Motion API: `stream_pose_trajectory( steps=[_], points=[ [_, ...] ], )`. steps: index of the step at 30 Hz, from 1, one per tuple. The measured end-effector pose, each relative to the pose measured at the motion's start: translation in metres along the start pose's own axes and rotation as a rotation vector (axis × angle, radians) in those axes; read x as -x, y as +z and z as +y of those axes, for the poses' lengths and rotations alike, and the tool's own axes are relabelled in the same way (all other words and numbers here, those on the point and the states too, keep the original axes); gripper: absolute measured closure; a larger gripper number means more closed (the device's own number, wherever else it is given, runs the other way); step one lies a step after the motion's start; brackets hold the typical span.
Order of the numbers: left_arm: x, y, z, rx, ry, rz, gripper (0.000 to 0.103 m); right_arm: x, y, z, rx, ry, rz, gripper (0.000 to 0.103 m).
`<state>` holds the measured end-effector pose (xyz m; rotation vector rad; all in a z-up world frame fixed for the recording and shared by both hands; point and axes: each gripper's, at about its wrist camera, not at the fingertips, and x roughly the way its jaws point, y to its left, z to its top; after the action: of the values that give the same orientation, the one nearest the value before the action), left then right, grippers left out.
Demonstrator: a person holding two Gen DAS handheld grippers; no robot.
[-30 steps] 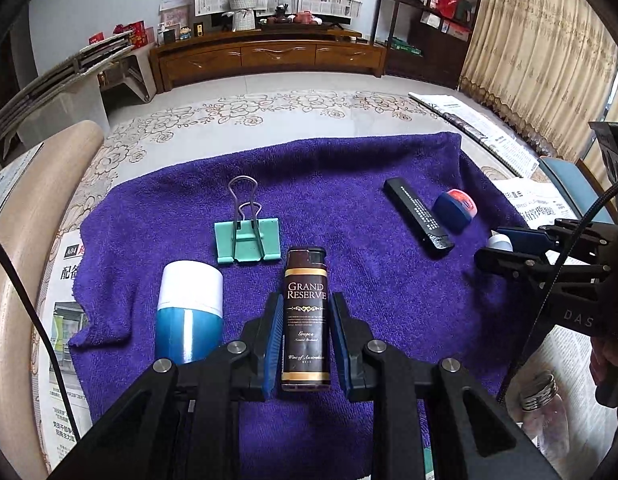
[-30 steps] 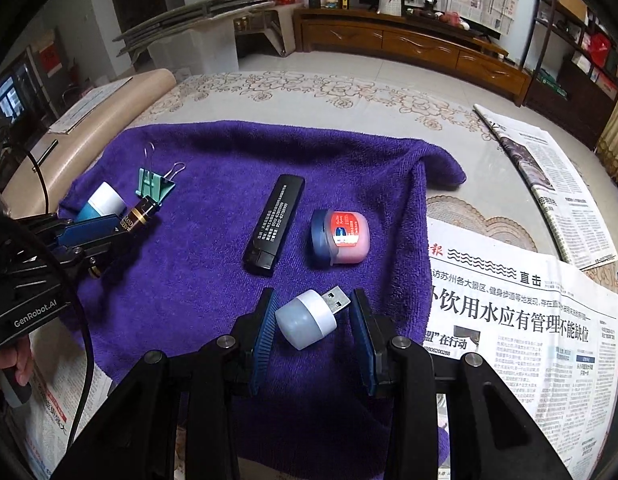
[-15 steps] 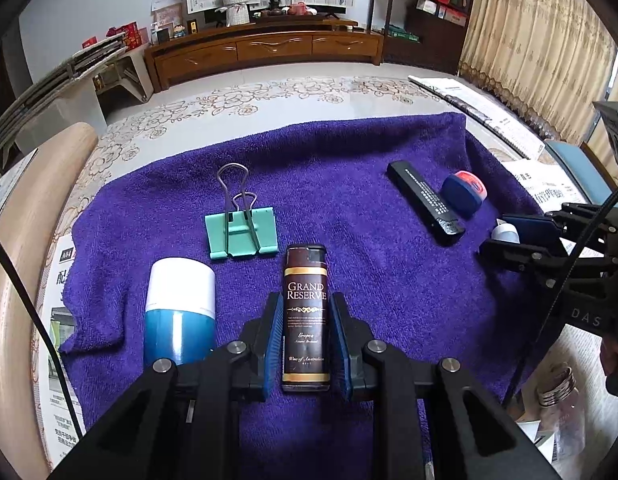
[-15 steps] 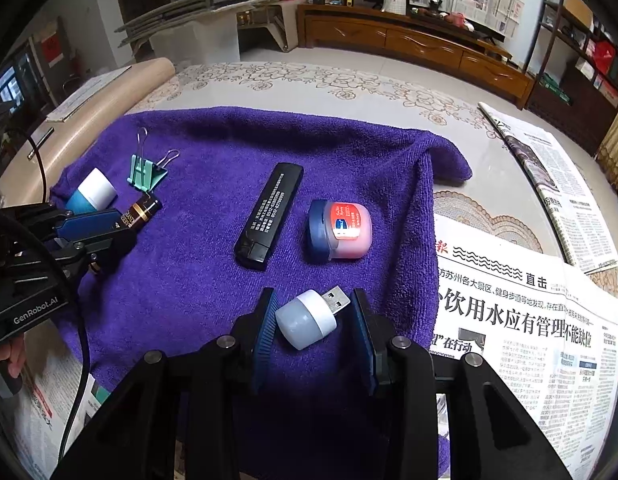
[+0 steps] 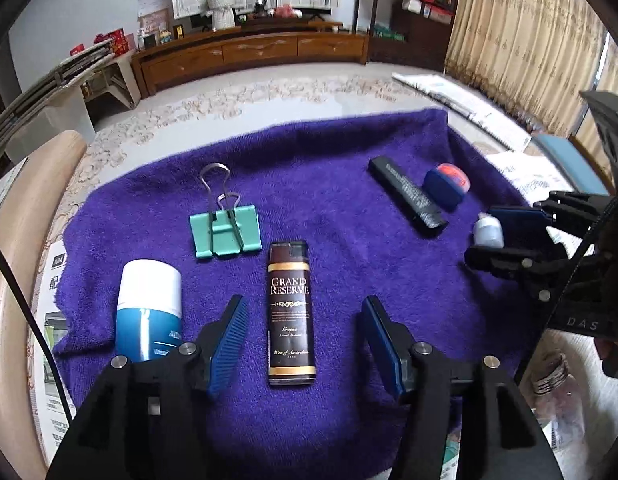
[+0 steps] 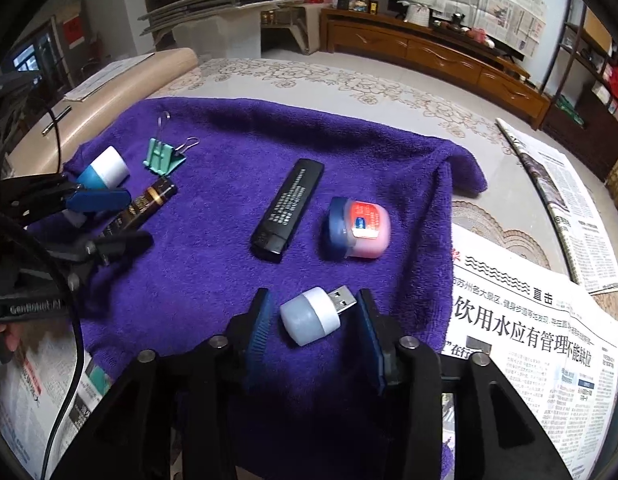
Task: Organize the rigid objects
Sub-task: 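Lower the bottle onto the towel with the left tool while the right tool releases the USB light, then grasp the white roll with the left tool while the right tool moves toward the pink highlighter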
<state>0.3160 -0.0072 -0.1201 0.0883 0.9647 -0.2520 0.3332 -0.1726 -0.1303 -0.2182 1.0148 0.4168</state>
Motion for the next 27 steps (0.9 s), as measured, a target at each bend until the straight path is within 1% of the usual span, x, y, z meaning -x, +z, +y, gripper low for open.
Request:
stream_pose_trajectory(
  steps=[2,3,5,7,8,9,10,11,12,15,18,20,23,27],
  points=[
    [0.006,-0.001,0.001,0.007,-0.015,-0.011,0.043,0.007,-0.001,0.0,-0.016,-0.002,-0.016,0.048],
    [0.01,-0.002,0.001,0.014,-0.016,-0.016,0.039,0.013,-0.003,-0.001,-0.026,0.001,-0.03,0.043],
    [0.019,-0.004,0.001,0.024,-0.028,-0.032,0.033,0.026,-0.006,-0.002,-0.044,0.004,-0.054,0.038],
    [0.032,-0.007,-0.002,0.025,-0.032,-0.05,0.024,0.036,-0.01,-0.002,-0.064,0.004,-0.068,0.03],
    [0.037,-0.009,-0.004,0.029,-0.033,-0.058,0.016,0.044,-0.013,-0.004,-0.082,0.009,-0.077,0.027],
    [0.045,-0.012,-0.006,0.035,-0.039,-0.069,0.008,0.053,-0.017,-0.005,-0.106,0.014,-0.089,0.018],
    [0.052,-0.016,-0.008,0.043,-0.049,-0.078,0.004,0.057,-0.02,-0.006,-0.121,0.017,-0.095,0.006],
    [0.056,-0.018,-0.01,0.046,-0.055,-0.082,0.0,0.064,-0.024,-0.007,-0.139,0.019,-0.095,0.002],
    [0.064,-0.024,-0.014,0.049,-0.064,-0.083,0.0,0.07,-0.029,-0.008,-0.156,0.014,-0.094,0.0],
    [0.076,-0.037,-0.027,0.038,-0.087,-0.074,0.0,0.085,-0.045,-0.012,-0.196,-0.001,-0.079,0.0],
    [0.083,-0.05,-0.044,0.0,-0.087,-0.059,0.0,0.101,-0.07,-0.012,-0.231,-0.028,-0.08,0.0],
    [0.082,-0.058,-0.052,-0.035,-0.083,-0.052,0.0,0.108,-0.086,-0.016,-0.256,-0.051,-0.082,0.0],
    [0.074,-0.068,-0.062,-0.083,-0.08,-0.047,0.0,0.115,-0.109,-0.024,-0.319,-0.062,-0.092,0.0],
    [0.057,-0.075,-0.068,-0.102,-0.09,-0.016,0.0,0.119,-0.125,-0.037,-0.382,-0.055,-0.109,0.0]
  ],
)
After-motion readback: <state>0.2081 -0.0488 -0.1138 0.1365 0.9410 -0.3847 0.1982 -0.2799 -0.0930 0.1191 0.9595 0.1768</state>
